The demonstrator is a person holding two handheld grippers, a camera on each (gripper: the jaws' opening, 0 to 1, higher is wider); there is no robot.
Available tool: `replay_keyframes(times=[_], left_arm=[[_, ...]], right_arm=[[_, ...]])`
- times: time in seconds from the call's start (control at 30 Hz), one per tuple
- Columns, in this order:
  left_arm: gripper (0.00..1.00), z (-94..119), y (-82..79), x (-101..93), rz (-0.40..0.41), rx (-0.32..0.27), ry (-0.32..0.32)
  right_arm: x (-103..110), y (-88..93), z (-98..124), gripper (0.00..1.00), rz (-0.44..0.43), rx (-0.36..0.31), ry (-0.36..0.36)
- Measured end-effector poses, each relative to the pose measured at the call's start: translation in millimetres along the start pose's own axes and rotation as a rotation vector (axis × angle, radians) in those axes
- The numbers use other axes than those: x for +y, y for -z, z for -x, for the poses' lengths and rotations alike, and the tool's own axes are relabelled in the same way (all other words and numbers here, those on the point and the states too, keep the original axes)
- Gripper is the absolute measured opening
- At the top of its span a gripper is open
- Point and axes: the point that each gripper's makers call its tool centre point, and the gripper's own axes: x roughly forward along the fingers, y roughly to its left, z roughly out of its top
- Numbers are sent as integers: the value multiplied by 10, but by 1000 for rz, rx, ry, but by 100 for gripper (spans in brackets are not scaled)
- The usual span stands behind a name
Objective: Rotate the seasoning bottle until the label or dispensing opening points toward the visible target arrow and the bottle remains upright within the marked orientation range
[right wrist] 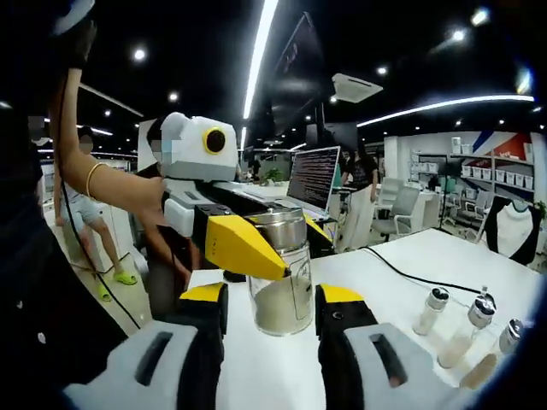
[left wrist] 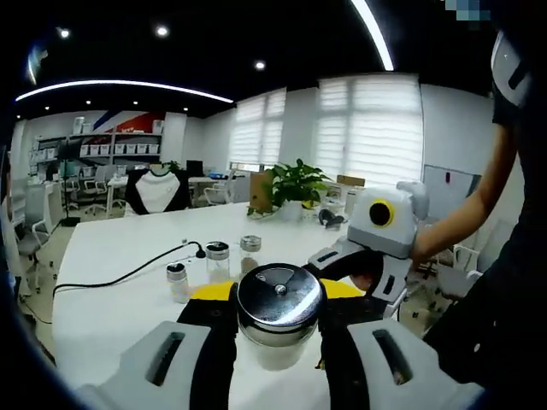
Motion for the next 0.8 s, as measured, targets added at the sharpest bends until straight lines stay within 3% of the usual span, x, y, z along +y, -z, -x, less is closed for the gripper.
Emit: replay_keyframes(times=[0.13, 0.5, 0.63, 0.8], left_arm=[[38, 9, 37, -73, -22, 21, 38], [38, 120, 103, -204, -46, 52, 146], [38, 173, 132, -211, -63, 45, 160], [38, 171, 183, -242, -91, 53, 159]], right_arm=[[36, 39, -70, 31, 17, 14, -36], [222, 85, -153, 31, 10, 43, -149], [260, 90, -187, 30, 34, 67, -123], [271, 151, -200, 30, 51, 118, -33]])
